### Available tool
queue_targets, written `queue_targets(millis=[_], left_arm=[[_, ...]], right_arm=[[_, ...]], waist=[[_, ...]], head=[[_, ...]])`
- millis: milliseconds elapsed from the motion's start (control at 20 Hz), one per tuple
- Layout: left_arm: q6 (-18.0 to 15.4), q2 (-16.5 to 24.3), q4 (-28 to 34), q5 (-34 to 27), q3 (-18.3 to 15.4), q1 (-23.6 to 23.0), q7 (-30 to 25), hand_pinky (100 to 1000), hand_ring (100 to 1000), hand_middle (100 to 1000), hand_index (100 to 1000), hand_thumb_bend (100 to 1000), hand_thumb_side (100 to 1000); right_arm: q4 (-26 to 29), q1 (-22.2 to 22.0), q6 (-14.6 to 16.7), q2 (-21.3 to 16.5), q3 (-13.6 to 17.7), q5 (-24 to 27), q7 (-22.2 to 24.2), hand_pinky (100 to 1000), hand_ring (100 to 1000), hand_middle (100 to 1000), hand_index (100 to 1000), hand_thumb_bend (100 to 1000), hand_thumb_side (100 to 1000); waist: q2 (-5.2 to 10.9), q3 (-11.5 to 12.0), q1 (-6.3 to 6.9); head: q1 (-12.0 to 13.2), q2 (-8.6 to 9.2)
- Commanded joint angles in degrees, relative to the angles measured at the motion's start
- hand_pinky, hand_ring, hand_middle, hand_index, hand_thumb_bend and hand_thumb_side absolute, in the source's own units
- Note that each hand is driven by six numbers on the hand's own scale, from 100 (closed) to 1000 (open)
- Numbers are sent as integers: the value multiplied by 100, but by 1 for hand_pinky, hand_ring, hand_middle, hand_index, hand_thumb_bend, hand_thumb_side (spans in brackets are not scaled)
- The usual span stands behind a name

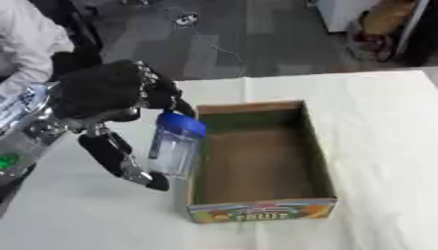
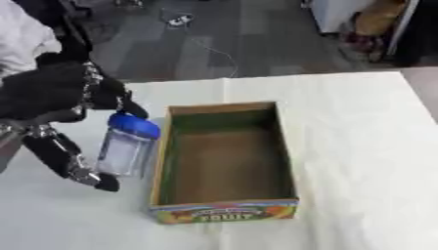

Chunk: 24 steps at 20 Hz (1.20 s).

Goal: Pick up objects on the table and place them in the box.

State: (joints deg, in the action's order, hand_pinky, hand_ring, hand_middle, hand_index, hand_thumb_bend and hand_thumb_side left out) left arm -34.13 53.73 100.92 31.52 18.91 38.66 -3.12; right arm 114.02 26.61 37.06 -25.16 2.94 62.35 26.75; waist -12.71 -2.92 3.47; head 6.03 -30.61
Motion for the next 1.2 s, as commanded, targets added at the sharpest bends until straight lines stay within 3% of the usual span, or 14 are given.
queue_targets(millis=[50, 400, 750, 1200], left_arm=[[-101, 4, 40, -291, 60, 198, -78, 100, 100, 128, 393, 456, 565], [-323, -300, -339, -646, 135, 422, 12, 100, 100, 138, 403, 461, 554], [-486, -428, -748, -489, 40, 536, 372, 100, 137, 213, 461, 494, 543], [-599, -567, -1202, 68, -116, 611, 1487, 100, 210, 317, 501, 534, 533]], right_arm=[[57, 113, 339, -101, -13, 27, 372, 259, 307, 411, 513, 100, 1000], [57, 224, 243, -43, -64, 91, 389, 261, 307, 411, 514, 100, 1000], [57, 342, 155, 19, -71, 111, 368, 261, 307, 411, 514, 100, 1000], [57, 449, 85, 66, -94, 119, 342, 262, 306, 411, 514, 100, 1000]], waist=[[110, -33, 4], [64, -171, 47], [-13, -290, 104], [-74, -372, 145]], head=[[45, 0], [140, 89], [186, 138], [223, 206]])
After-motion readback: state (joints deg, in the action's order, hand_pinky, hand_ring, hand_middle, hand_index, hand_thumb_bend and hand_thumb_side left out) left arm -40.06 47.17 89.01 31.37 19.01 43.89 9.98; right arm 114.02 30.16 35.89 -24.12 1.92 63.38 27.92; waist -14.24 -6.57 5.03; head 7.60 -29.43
